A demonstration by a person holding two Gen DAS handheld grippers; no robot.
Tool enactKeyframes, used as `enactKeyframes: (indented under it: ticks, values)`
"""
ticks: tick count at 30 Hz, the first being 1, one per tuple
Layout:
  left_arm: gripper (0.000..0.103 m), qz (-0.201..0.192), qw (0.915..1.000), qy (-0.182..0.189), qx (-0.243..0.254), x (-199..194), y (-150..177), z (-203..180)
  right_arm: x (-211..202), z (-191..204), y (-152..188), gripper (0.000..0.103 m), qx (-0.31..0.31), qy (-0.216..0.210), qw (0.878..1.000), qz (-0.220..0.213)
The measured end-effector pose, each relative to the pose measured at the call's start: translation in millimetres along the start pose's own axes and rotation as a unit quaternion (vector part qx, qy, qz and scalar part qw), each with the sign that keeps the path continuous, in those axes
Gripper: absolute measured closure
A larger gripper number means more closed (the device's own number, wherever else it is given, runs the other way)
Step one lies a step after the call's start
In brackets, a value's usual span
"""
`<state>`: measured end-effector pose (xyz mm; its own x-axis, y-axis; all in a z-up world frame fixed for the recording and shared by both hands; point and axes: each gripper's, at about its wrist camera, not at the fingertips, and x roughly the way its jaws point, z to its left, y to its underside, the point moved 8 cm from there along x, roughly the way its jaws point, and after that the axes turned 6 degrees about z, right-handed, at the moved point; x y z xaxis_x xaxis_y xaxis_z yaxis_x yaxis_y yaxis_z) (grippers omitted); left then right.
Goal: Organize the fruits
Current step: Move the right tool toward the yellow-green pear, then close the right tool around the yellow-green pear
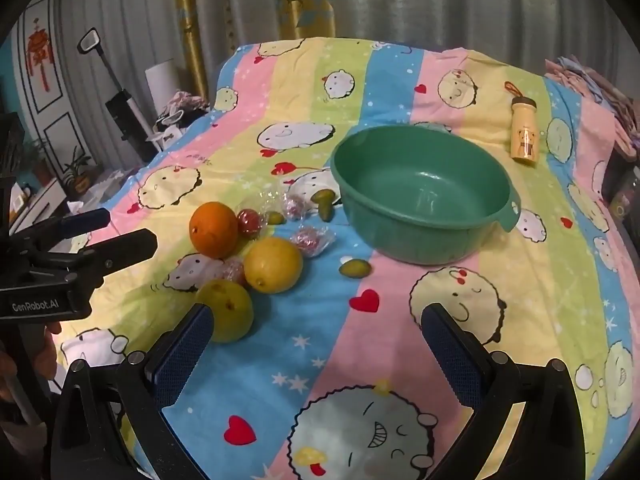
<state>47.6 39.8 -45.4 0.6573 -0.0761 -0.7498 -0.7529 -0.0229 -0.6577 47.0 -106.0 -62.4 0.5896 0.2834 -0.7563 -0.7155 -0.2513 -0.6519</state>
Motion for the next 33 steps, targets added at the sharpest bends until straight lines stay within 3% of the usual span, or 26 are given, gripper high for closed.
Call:
enactKeyframes:
  ticks: [23, 28, 33]
  values:
    - [0.000, 0.014, 0.9999, 0.006, 0.001, 8, 6, -3, 10, 2, 7, 0.000, 0.005, -0.009, 1.000, 0.008]
    - [0.000, 0.028, 0.9992, 0.029, -0.002, 13, 11, -6, 20, 9, 15, 0.000, 0.001, -0.024, 0.999, 0.033]
    - [0.001, 0.068, 0.9958, 0.061, -0.006, 30, 24, -10, 30, 36, 29, 0.000, -0.014, -0.078, 0.995, 0.062]
